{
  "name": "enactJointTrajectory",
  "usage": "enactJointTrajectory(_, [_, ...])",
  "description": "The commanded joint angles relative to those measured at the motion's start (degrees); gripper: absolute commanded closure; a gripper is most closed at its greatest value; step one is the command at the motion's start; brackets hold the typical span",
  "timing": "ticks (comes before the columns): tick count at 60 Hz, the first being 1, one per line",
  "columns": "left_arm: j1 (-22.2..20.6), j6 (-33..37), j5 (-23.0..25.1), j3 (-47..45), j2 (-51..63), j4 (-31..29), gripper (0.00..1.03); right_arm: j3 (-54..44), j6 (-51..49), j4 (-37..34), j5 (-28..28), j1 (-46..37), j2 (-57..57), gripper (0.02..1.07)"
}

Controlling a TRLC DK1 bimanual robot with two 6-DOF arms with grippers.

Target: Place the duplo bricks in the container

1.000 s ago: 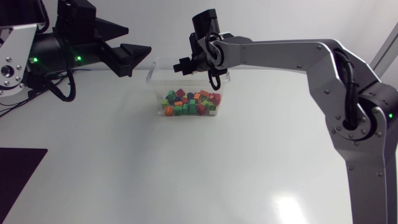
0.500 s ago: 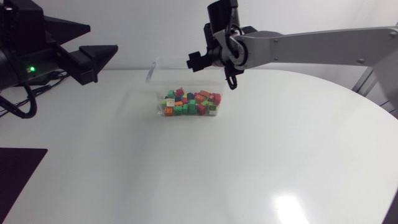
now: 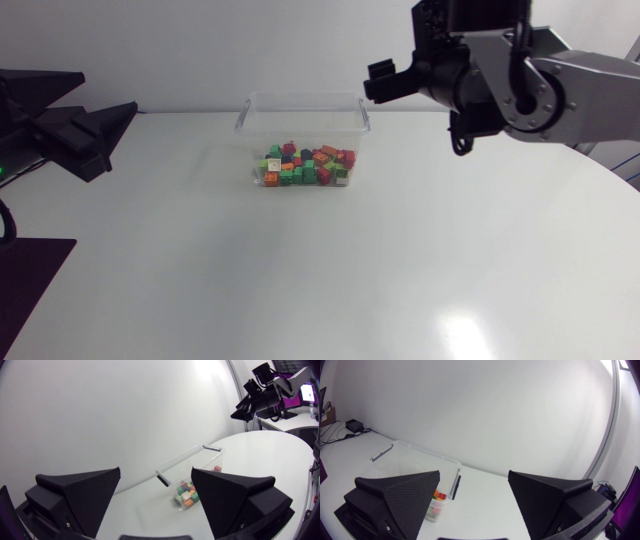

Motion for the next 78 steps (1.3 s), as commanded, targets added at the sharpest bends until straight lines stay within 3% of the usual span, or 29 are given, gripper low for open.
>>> enactJointTrajectory(1, [1.71,-1.63,-0.08,-2.75,-1.85,0.78,0.05,-4.46,-1.92,1.4,1.47,-1.09,-4.2,0.07])
enactJointTrajectory(19, [4.52,-2.51,-0.34,-5.74,-3.96,2.36,0.05,-13.95,-5.62,3.59,6.13,-5.75,-16.06,0.07])
enactJointTrajectory(40, [5.22,-3.56,-2.28,-12.25,-7.91,9.39,0.05,-22.04,-7.37,3.51,8.94,-10.32,-26.87,0.07])
enactJointTrajectory(60, [-0.84,-3.3,-11.68,-19.54,-13.36,14.93,0.05,-30.39,-9.4,4.47,9.73,-12.6,-36.36,0.07])
enactJointTrajectory(78, [-0.4,-3.04,-12.12,-23.85,-16.35,17.48,0.05,-37.06,-12.73,6.76,10.52,-12.78,-44.71,0.07])
